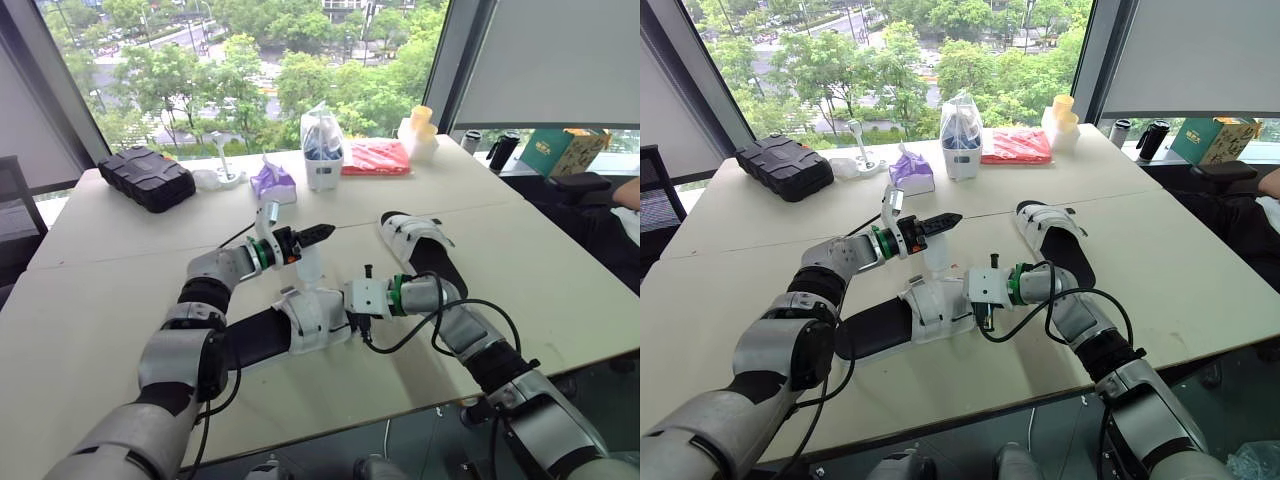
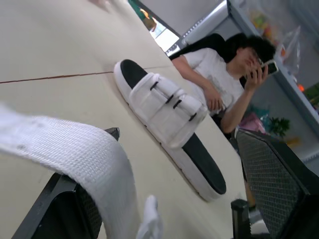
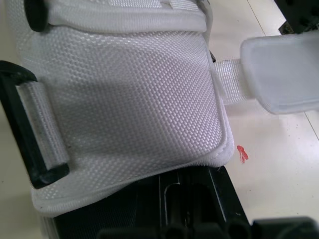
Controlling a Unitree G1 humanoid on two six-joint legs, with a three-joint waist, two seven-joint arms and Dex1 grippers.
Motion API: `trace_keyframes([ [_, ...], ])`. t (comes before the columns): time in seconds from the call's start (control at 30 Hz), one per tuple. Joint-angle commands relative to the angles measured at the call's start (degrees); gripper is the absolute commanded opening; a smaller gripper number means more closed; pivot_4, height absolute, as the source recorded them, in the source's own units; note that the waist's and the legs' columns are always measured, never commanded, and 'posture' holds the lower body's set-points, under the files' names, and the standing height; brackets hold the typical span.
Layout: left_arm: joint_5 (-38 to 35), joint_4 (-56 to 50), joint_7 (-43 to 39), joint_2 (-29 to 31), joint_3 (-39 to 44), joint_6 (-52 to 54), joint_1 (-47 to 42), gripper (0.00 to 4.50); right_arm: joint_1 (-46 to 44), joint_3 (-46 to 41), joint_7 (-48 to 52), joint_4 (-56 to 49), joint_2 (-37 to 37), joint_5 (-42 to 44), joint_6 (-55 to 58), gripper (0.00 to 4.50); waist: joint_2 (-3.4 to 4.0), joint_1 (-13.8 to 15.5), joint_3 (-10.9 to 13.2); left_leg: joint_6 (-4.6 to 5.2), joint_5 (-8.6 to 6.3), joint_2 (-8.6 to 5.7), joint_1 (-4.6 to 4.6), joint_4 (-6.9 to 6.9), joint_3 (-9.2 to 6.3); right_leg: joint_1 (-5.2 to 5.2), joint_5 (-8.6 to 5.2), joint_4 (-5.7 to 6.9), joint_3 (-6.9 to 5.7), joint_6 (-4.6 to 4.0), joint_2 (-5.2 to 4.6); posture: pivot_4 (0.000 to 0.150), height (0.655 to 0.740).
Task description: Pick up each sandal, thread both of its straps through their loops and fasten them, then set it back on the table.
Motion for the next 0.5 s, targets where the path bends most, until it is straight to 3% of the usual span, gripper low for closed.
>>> trace_keyframes([
  [0.03, -0.6, 1.1, 0.1, 1.0, 2.4, -2.5, -3.7, 3.85, 0.6, 0.0, -0.3, 0.8, -0.8, -1.8, 1.9, 0.0, -0.03, 0.0, 0.0, 0.0, 0.0, 0.0, 0.0, 0.0, 0.0, 0.0, 0.0, 0.0, 0.0, 0.0, 0.0, 0.15, 0.74],
  [0.3, -0.4, 1.2, -1.4, 1.9, 3.5, -2.3, -5.8, 3.85, 0.6, 0.1, -0.2, 1.0, -0.7, -1.7, 1.8, 0.0, -0.04, 0.0, 0.0, 0.0, 0.0, -0.01, 0.0, 0.0, 0.0, 0.0, 0.01, 0.0, -0.01, 0.02, 0.0, 0.15, 0.74],
  [0.4, -0.5, 0.3, -1.8, 2.1, 3.6, -2.0, -6.1, 3.06, 0.4, 0.2, -0.1, 1.2, -0.6, -1.7, 1.6, 0.0, -0.04, 0.0, 0.0, 0.0, 0.0, -0.01, 0.0, 0.0, 0.0, 0.0, 0.01, 0.01, -0.01, 0.02, 0.01, 0.15, 0.74],
  [0.5, 0.5, -2.4, -3.7, 2.2, 1.8, -1.9, -5.2, 1.59, 0.2, 0.3, 0.0, 1.5, -0.5, -1.8, 1.5, 0.0, -0.04, 0.0, 0.0, 0.0, 0.0, -0.01, 0.0, 0.0, 0.0, 0.0, 0.01, 0.01, -0.01, 0.02, 0.01, 0.15, 0.74],
])
